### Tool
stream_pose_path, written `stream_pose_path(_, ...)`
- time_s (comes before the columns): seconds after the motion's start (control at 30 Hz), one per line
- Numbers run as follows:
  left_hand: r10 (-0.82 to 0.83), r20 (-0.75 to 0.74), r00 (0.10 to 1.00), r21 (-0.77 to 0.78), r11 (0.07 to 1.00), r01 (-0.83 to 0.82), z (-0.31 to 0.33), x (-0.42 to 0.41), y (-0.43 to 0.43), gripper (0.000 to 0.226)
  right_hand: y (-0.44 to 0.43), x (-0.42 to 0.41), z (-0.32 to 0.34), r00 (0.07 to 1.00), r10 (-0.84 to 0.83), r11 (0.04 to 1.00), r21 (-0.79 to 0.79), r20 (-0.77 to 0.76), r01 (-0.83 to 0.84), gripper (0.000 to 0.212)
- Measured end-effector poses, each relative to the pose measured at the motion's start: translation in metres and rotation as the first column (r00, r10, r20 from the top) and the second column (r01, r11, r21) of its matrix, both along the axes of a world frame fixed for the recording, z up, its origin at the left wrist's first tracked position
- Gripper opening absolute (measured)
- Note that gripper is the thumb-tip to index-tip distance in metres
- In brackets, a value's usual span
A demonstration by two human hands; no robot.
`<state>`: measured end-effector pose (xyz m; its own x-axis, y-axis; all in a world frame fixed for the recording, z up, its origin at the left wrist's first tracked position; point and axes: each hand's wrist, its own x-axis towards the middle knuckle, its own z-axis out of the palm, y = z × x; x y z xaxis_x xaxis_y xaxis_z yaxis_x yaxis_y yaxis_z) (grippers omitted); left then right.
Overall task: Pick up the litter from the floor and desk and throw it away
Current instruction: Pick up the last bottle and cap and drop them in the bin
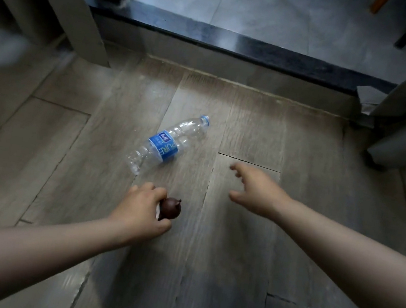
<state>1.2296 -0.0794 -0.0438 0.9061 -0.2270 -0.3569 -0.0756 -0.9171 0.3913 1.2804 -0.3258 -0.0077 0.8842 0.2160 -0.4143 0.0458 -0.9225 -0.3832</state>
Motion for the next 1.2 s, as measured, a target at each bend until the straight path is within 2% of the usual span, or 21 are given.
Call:
stream_pose_path(0.17,0.115,0.004,0.993,0.008,0.993,-0.115,0.011,-0.001,0.036,0.027,0.055,0.05,0.001,0.963,0.216,0.973,-0.115,0.164,-0.199,0.06)
stream_pose_path(0.27,0.152,0.017,0.988,-0.013,0.988,-0.152,0.013,-0.003,0.051,0.026,0.087,0.071,-0.002,0.923,0.322,0.942,-0.167,0.209,-0.291,0.071)
stream_pose_path(0.43,0.199,0.026,0.98,-0.023,0.98,-0.199,0.014,-0.009,0.066,0.024,0.119,0.092,-0.015,0.876,0.455,0.873,-0.273,0.16,-0.404,0.091)
stream_pose_path(0.5,0.225,0.021,0.974,-0.036,0.974,-0.224,0.015,-0.008,0.07,0.025,0.121,0.094,-0.023,0.862,0.491,0.834,-0.353,0.123,-0.425,0.09)
stream_pose_path(0.57,0.245,0.0,0.969,-0.052,0.968,-0.245,0.015,-0.006,0.073,0.026,0.116,0.091,-0.03,0.867,0.49,0.821,-0.385,0.092,-0.423,0.078)
stream_pose_path(0.7,0.269,-0.062,0.961,-0.109,0.956,-0.274,0.016,0.0,0.073,0.023,0.094,0.08,-0.038,0.911,0.403,0.885,-0.293,0.093,-0.361,0.059)
stream_pose_path(0.93,0.284,-0.082,0.955,-0.179,0.939,-0.295,0.02,0.011,0.052,0.022,0.044,0.045,-0.024,0.962,0.228,0.965,-0.167,0.149,-0.202,0.051)
stream_pose_path(1.07,0.248,-0.091,0.964,-0.22,0.94,-0.263,0.032,0.022,0.032,0.016,0.013,0.019,0.005,0.998,-0.049,0.997,0.057,0.045,0.047,0.051)
stream_pose_path(1.2,0.259,-0.099,0.961,-0.205,0.939,-0.275,0.064,0.037,-0.002,0.016,-0.026,-0.014,0.041,0.938,-0.34,0.921,0.174,-0.071,0.347,0.056)
